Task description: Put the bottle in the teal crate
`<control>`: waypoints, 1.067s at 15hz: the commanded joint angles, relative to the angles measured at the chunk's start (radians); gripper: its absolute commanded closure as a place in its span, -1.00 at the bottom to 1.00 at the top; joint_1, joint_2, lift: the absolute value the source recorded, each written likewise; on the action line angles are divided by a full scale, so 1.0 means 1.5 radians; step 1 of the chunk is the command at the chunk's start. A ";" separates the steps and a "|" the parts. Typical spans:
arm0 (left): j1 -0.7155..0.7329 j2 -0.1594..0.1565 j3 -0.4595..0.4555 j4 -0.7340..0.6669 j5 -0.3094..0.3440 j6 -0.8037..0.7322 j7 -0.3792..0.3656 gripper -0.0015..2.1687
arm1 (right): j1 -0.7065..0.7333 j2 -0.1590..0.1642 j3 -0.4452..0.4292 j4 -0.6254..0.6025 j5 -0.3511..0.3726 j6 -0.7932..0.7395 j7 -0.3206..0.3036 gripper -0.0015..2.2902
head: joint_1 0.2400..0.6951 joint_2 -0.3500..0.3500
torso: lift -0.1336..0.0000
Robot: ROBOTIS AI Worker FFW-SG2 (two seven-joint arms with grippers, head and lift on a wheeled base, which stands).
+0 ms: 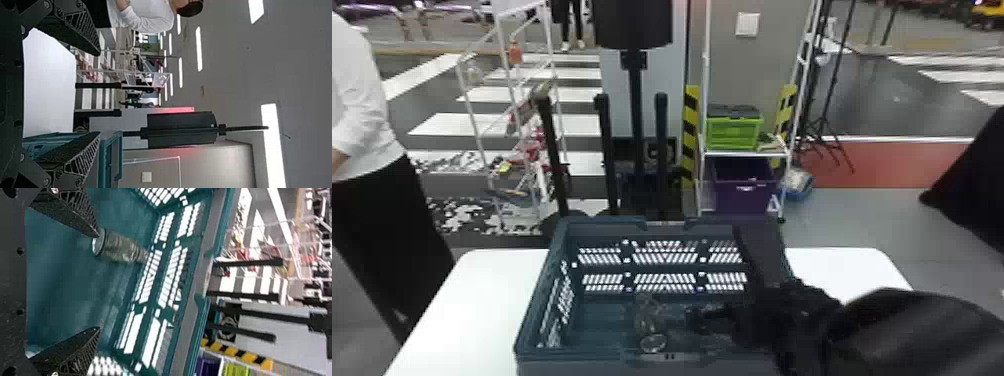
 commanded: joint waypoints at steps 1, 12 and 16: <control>0.001 0.000 -0.001 -0.004 -0.003 -0.001 0.000 -0.83 | 0.062 -0.039 -0.022 -0.058 0.001 -0.074 0.000 -0.96 | 0.14 0.00 | 1.00; 0.004 0.002 -0.003 -0.021 -0.009 0.013 0.000 -0.83 | 0.402 -0.080 -0.098 -0.161 0.044 -0.554 0.011 -0.96 | 0.14 0.00 | 1.00; 0.003 0.002 -0.004 -0.031 -0.010 0.024 -0.001 -0.83 | 0.523 -0.077 -0.135 -0.103 0.036 -0.802 0.011 -0.96 | 0.14 0.00 | 1.00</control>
